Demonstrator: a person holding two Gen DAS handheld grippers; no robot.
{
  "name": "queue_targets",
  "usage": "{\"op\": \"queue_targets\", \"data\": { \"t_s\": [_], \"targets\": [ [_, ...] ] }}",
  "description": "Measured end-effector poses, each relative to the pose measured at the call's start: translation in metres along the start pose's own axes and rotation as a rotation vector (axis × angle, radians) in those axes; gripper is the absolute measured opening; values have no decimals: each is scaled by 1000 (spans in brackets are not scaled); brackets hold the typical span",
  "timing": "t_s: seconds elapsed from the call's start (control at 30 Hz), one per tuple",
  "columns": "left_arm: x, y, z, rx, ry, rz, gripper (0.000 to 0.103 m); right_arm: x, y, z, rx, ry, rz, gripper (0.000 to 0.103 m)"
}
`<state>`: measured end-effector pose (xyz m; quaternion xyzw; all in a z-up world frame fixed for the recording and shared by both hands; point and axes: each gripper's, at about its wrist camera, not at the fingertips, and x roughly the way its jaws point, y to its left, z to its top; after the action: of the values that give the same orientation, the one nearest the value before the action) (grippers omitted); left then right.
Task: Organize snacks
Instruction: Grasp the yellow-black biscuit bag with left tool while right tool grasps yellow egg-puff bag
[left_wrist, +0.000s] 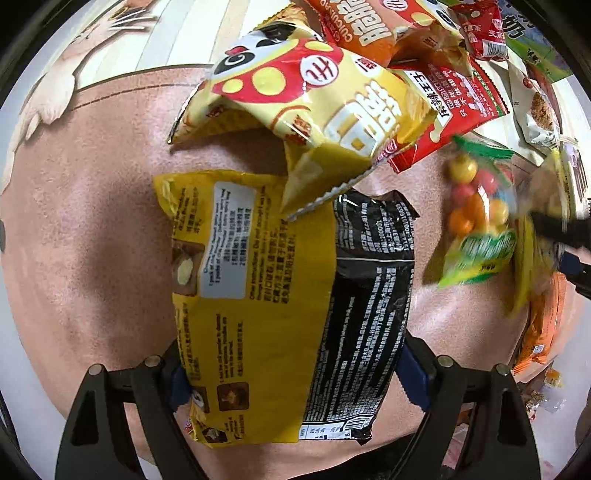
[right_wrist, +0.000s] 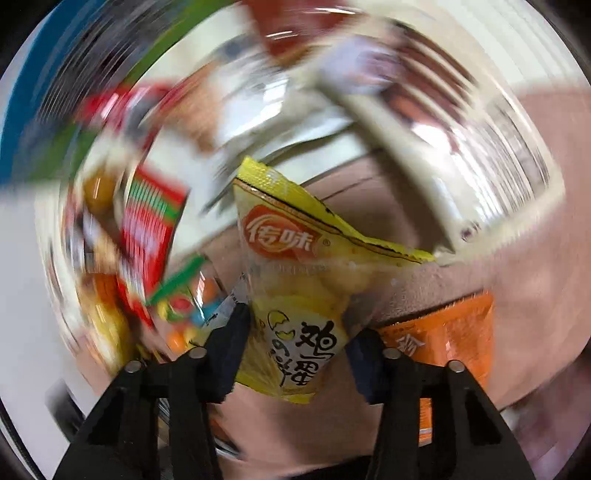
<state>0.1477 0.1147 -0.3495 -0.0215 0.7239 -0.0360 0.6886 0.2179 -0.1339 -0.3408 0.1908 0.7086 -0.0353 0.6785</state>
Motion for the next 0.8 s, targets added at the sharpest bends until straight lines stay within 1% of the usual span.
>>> {"op": "queue_targets", "data": {
  "t_s": [0.1,0.13,0.2,0.27,0.3,0.37,0.4,0.43,0.53,0.6,0.67,0.7,0.73,0.8],
  "targets": [
    [4,3,1,-4,4,-5,89,2,30,-15,-268,34,-121,48],
    [7,2,2,-5,7,-5,89,4,39,-23,-363,52,-176,47],
    [10,3,4,-9,12,-8,89,10,53,-38,-511,85,-261,47],
    [12,6,5,-12,15,-10,90,11,57,-44,-556,76,-290,47],
    [14,7,6,-13,16,-11,91,9,56,-42,-531,59,-278,50],
    [17,9,7,-12,18,-10,94,3,45,-33,-421,19,-198,67],
    [19,10,7,-10,19,-7,94,-2,33,-35,-367,-5,-161,82],
    [20,10,8,-8,19,-2,94,-6,19,-28,-308,-25,-137,85],
    [22,3,8,-20,-1,7,94,-7,-1,-22,-149,-58,-102,85],
    [17,3,5,-28,-31,7,86,-5,-18,-20,-71,-73,-95,85],
    [12,2,2,-25,-53,-2,86,-8,-34,-20,-45,-104,-107,71],
    [10,1,-1,-24,-63,-2,86,-9,-40,-24,-40,-109,-107,57],
    [8,1,-4,-23,-74,1,86,-4,-44,-27,-40,-112,-100,53],
    [4,1,-13,-20,-85,11,85,-8,-42,-29,-62,-123,-100,49]
  ]
}}
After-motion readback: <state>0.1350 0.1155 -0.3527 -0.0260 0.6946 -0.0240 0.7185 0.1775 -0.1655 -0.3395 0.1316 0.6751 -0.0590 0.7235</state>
